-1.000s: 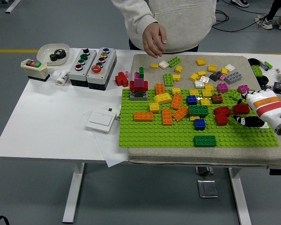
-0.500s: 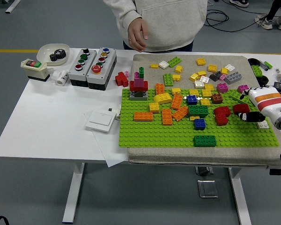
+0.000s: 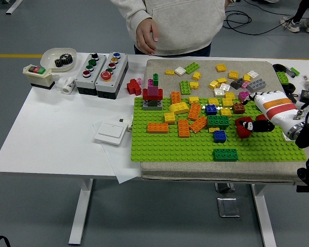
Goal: Pick up the brick,pile it on top of brick,press brick,pick up the brick,pile it on top of brick,press brick
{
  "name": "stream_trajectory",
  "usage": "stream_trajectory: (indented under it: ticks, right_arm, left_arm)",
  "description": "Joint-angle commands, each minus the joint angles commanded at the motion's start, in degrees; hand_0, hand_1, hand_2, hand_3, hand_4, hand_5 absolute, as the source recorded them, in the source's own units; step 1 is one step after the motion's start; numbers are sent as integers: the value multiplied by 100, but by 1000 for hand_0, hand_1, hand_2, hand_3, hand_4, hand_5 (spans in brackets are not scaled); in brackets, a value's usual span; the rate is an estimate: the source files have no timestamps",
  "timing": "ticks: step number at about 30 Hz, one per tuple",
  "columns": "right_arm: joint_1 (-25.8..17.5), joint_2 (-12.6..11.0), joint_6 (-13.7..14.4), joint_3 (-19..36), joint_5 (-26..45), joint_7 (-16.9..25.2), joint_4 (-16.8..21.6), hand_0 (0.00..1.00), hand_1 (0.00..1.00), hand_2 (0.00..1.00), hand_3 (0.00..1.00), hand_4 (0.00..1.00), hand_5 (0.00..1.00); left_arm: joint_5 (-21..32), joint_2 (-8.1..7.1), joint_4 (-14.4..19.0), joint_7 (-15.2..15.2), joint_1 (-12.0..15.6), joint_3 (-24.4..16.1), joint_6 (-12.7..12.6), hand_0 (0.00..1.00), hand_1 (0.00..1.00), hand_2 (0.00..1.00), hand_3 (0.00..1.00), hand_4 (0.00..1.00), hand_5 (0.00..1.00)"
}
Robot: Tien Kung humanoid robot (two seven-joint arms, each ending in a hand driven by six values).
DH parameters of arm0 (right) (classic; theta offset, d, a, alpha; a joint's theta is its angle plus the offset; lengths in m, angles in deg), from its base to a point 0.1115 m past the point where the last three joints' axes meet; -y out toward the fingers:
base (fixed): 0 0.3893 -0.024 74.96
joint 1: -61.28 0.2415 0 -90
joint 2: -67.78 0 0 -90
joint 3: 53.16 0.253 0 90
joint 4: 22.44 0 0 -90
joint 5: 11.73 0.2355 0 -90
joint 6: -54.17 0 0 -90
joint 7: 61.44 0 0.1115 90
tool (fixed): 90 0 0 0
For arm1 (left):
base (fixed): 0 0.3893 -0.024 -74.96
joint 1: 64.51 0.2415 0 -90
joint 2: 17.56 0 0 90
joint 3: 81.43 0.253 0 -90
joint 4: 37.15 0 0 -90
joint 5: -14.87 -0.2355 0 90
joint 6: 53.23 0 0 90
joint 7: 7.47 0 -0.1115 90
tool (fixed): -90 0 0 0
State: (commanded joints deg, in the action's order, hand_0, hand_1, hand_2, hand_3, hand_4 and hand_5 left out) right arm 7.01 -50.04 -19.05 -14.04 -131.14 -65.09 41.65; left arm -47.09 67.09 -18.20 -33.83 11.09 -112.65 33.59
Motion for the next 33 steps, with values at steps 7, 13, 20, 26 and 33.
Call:
stream_trajectory:
  ticks: [7,13,20,26,33]
  right_arm:
    - [117,311,-84,-210,-161,-92,61,556,654,734,691,841,472]
    - [159,439,-109,-293,-153,-140,55,561,659,737,696,846,474]
    - [145,461,-149,-314,-106,-170,78,562,661,738,705,850,477]
    - [71,335,-171,-310,-119,-182,231,564,656,738,705,859,485]
    - [-98,76,-111,-309,-288,-320,804,535,643,730,694,864,490]
  left_arm:
    - [25,-2,4,4,-8,21,-7,678,707,733,589,673,664]
    - [53,-6,3,6,-6,24,-22,678,707,733,588,673,663]
    - [34,-8,5,0,-13,19,-8,679,707,735,589,673,663]
    - [3,-4,-2,-2,-14,-2,-6,678,707,734,589,673,664]
    - [-8,-3,-9,5,-13,-10,-7,678,707,734,587,673,664]
